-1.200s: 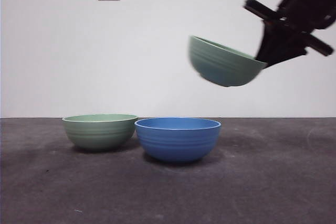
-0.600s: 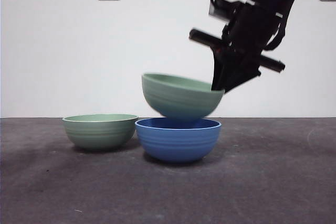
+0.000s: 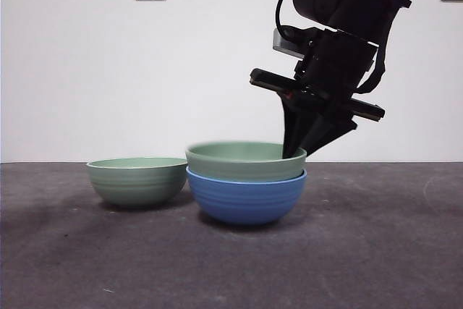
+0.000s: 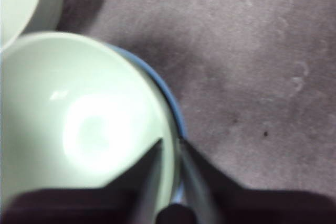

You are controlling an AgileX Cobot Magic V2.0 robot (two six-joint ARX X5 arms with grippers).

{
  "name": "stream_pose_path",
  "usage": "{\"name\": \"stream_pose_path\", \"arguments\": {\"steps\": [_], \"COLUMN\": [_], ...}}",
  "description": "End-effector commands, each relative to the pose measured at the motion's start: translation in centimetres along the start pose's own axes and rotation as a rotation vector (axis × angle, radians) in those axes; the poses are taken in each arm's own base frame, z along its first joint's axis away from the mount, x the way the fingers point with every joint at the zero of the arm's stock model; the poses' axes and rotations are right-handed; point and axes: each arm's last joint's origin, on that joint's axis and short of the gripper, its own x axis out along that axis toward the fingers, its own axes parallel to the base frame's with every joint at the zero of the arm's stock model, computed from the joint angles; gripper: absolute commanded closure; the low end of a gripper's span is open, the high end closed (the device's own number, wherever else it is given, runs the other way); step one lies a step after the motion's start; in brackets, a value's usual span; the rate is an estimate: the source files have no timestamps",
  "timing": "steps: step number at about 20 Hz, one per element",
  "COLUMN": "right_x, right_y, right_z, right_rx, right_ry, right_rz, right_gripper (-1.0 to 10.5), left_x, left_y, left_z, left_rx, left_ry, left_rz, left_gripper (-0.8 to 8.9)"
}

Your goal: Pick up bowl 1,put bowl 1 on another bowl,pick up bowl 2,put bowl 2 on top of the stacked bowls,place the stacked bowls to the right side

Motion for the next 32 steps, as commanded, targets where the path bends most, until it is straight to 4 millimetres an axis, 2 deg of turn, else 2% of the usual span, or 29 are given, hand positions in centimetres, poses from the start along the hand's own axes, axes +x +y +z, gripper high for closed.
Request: {"name": "stream_pose_path", "arguments": {"steps": [1,4,7,10,13,17,21,26,29,30,32], "right_x": [0.2,0.1,-1.8,-6.3,-11.9,-18.5,-22.9,-25.2,-25.5,-25.5,-25.4], "right_y": [0.1,0.2,0.5,1.1,1.6,1.9,1.9,1.8,1.8,1.8,1.8], "right_z": [0.0,0.2,1.1,2.1,1.8,-0.3,-3.1,-5.4,-5.9,-6.0,-6.0], "right_rx": [-0.008,-0.009,-0.015,-0.025,-0.039,-0.052,-0.053,-0.055,-0.054,-0.053,-0.052], "right_ry": [0.006,-0.001,-0.057,-0.159,-0.283,-0.4,-0.441,-0.433,-0.417,-0.409,-0.4], "right_rz": [0.001,0.003,0.013,0.026,0.045,0.065,0.076,0.077,0.074,0.073,0.071], "right_gripper": [7.8,7.8,7.8,7.8,7.8,7.8,7.8,7.8,7.8,7.8,7.8], "left_x": [0.6,1.7,3.1,5.3,8.5,13.1,17.3,21.3,22.4,22.5,22.5], "left_y": [0.4,1.1,2.2,3.8,6.0,9.0,11.4,13.3,13.7,13.7,13.7], "left_z": [0.3,1.0,1.8,2.7,3.6,4.4,6.1,6.4,5.9,5.9,5.9], "left_rx": [-0.005,-0.01,-0.012,-0.045,-0.094,-0.161,-0.178,-0.194,-0.219,-0.22,-0.22], "left_ry": [0.015,0.022,0.02,0.029,0.023,0.096,0.169,0.24,0.26,0.259,0.255], "left_rz": [0.004,0.004,0.03,0.092,0.161,0.243,0.297,0.361,0.365,0.365,0.362], "left_gripper": [2.51,2.51,2.51,2.51,2.51,2.51,2.51,2.51,2.54,2.97,4.91]}}
